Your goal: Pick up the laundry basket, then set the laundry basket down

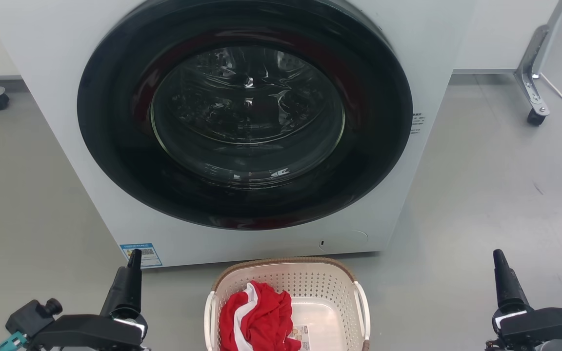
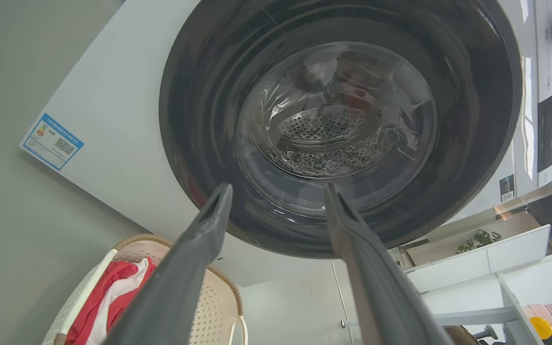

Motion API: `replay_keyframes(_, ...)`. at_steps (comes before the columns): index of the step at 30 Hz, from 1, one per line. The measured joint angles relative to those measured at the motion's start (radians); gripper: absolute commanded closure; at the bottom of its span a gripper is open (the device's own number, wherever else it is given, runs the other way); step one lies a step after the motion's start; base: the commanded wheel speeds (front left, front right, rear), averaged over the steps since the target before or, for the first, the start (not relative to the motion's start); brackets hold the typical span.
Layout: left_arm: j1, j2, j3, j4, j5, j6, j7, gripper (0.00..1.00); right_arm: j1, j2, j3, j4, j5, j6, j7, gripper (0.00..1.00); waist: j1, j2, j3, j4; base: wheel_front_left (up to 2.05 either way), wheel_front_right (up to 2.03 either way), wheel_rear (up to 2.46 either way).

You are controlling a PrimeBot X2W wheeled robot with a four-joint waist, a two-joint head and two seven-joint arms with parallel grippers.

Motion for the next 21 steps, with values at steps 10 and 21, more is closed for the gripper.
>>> replay_keyframes(10, -0.004, 0.030, -0.049, -0.045, 0.179, 0.052, -0.037, 0.00, -0.002, -0.036, 0.060, -0.038, -0.193, -0.030, -0.034, 0.00, 0.0000, 0.0000, 0.001, -0.001, 0.00, 0.00, 0.00)
replay_keyframes(21, -0.004, 0.049, -0.094, -0.081, 0.337, 0.079, -0.072, 0.00, -0.003, -0.064, 0.112, -0.058, -0.377, -0.058, -0.074, 0.00, 0.0000, 0.0000, 0.004, -0.003, 0.00, 0.00, 0.00)
